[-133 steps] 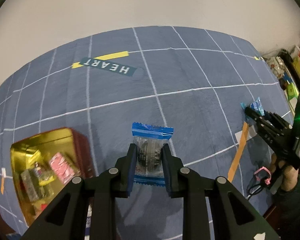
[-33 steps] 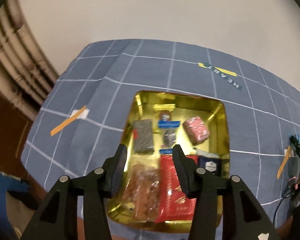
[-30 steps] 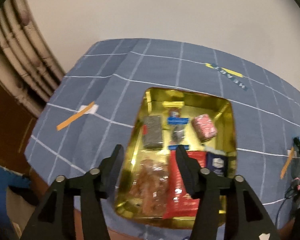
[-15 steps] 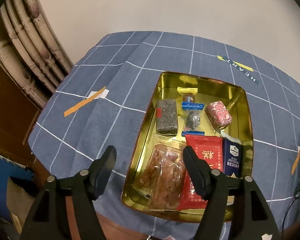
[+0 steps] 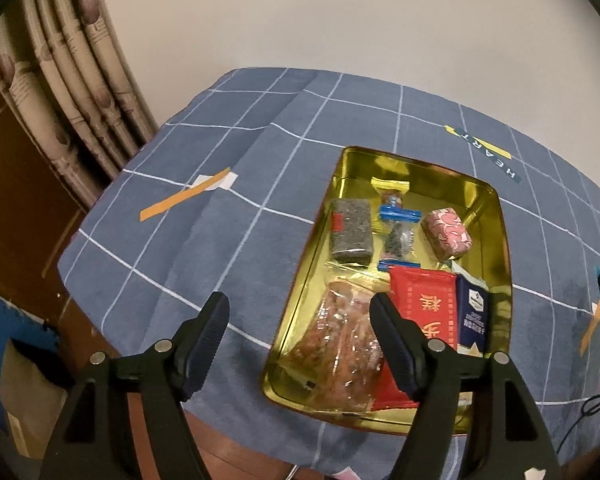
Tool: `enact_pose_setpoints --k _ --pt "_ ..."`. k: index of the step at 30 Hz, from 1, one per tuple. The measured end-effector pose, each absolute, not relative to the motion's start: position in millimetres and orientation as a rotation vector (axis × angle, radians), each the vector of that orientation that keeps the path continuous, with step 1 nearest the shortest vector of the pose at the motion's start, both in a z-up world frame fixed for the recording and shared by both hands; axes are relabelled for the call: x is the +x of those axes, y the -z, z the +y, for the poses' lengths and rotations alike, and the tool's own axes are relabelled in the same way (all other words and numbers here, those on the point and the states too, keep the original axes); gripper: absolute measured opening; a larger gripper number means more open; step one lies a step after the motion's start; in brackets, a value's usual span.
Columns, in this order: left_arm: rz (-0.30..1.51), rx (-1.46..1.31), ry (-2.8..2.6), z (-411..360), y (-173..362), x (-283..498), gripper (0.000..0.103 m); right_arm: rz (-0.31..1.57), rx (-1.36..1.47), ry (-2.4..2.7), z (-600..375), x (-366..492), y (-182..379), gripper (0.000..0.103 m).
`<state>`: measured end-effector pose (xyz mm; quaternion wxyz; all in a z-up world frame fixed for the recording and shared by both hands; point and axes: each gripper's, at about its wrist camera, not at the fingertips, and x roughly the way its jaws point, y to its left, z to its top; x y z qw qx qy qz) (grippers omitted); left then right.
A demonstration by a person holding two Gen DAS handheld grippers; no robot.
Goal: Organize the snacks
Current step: 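Carry the blue-and-white candy into the gold tin and open the right tool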
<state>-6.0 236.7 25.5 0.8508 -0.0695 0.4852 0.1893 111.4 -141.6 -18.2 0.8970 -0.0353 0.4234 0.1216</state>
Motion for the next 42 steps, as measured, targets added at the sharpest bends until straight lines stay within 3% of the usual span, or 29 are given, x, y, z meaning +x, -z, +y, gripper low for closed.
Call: enact_pose_setpoints --k 18,42 --pt "1.032 -0.191 -0.423 251 -18 -19 0.072 0.819 -0.103 -0.546 -3 92 -29 0.029" --pt "1.036 -0.224 -0.452 256 -16 -19 0.075 0.925 -0.210 -0.678 113 108 9 0.030"
